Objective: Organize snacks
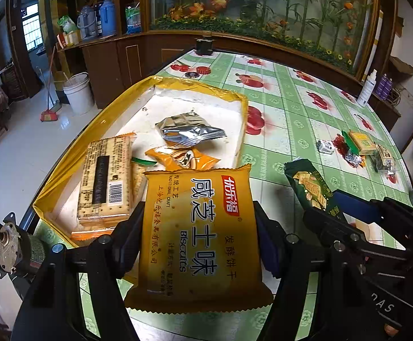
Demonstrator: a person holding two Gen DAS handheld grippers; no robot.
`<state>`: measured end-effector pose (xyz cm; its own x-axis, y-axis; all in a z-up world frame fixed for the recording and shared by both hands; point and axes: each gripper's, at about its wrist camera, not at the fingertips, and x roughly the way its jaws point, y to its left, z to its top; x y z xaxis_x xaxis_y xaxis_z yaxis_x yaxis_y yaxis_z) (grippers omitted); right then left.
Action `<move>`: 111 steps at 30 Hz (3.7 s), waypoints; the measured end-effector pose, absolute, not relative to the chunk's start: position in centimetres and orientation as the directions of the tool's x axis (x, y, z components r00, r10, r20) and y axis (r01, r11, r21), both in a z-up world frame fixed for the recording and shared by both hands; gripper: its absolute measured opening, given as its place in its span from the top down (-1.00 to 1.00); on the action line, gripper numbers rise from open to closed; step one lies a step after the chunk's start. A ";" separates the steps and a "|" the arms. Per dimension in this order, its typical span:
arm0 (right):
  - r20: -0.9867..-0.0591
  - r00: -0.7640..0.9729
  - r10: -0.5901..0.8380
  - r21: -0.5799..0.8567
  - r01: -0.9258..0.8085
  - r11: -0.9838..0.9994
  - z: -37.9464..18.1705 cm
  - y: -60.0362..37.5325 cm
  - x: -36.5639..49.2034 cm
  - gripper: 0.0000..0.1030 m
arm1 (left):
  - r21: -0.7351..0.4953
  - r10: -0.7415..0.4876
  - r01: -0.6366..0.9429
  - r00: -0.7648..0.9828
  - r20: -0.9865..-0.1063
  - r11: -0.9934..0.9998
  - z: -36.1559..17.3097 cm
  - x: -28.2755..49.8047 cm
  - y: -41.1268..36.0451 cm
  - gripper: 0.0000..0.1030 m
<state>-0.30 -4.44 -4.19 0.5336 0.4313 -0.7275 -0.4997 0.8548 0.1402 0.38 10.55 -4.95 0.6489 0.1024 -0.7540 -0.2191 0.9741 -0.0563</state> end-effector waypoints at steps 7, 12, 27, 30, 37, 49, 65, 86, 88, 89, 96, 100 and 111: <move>-0.721 0.518 0.460 0.141 -0.541 0.829 -4.0 -2.0 0.3 0.12 | -0.061 0.130 -0.274 0.626 -0.769 0.960 -5.8 0.2 13.3 -0.35; -0.707 0.505 0.495 0.163 -0.564 0.809 -3.4 -0.2 1.3 0.12 | -0.059 0.145 -0.297 0.620 -0.771 0.953 -5.8 0.4 14.6 -0.35; -0.670 0.466 0.578 0.290 -0.553 0.781 -2.9 4.7 10.1 0.12 | -0.054 0.155 -0.314 0.600 -0.785 0.948 -5.6 3.4 16.4 -0.35; -0.677 0.464 0.571 0.291 -0.545 0.787 -3.4 5.4 11.3 0.12 | -0.040 0.168 -0.321 0.594 -0.787 0.946 -5.6 3.9 16.6 -0.35; -0.696 0.439 0.569 0.295 -0.548 0.783 -4.8 6.2 12.1 0.12 | -0.016 0.192 -0.330 0.588 -0.786 0.944 -5.9 4.1 16.7 -0.35; -0.681 0.457 0.572 0.312 -0.525 0.791 -3.8 4.5 11.0 -0.05 | -0.030 0.183 -0.333 0.590 -0.787 0.943 -5.1 3.1 16.2 -0.51; -0.674 0.547 0.496 0.332 -0.375 0.866 -3.5 -8.9 3.1 -0.34 | -0.017 0.172 -0.281 0.634 -0.754 0.960 -3.2 1.6 11.8 -0.52; -0.713 0.597 0.368 0.329 -0.179 0.927 -7.1 -22.1 -2.7 -0.35 | 0.038 0.095 -0.107 0.604 -0.791 0.994 -4.6 2.4 2.7 -0.52; -0.713 0.600 0.364 0.335 -0.165 0.928 -7.3 -23.0 -2.9 -0.35 | 0.042 0.093 -0.099 0.604 -0.792 0.994 -4.7 2.4 2.4 -0.51; -0.713 0.603 0.358 0.333 -0.158 0.930 -7.4 -23.4 -3.0 -0.35 | 0.041 0.090 -0.096 0.603 -0.792 0.995 -4.7 2.4 2.2 -0.51; -0.709 0.645 0.286 0.289 -0.104 0.952 -7.0 -27.0 -3.8 -0.35 | 0.035 0.054 -0.043 0.602 -0.796 0.998 -5.4 3.0 1.1 -0.51; -0.709 0.667 0.228 0.259 -0.055 0.964 -6.7 -29.5 -4.0 -0.35 | 0.057 0.026 0.033 0.605 -0.795 0.998 -5.7 4.9 -0.2 -0.51; -0.719 0.674 0.171 0.259 0.030 0.966 -6.8 -33.8 -3.6 -0.36 | 0.082 0.023 0.085 0.539 -0.842 0.993 -8.0 11.5 -1.7 -0.51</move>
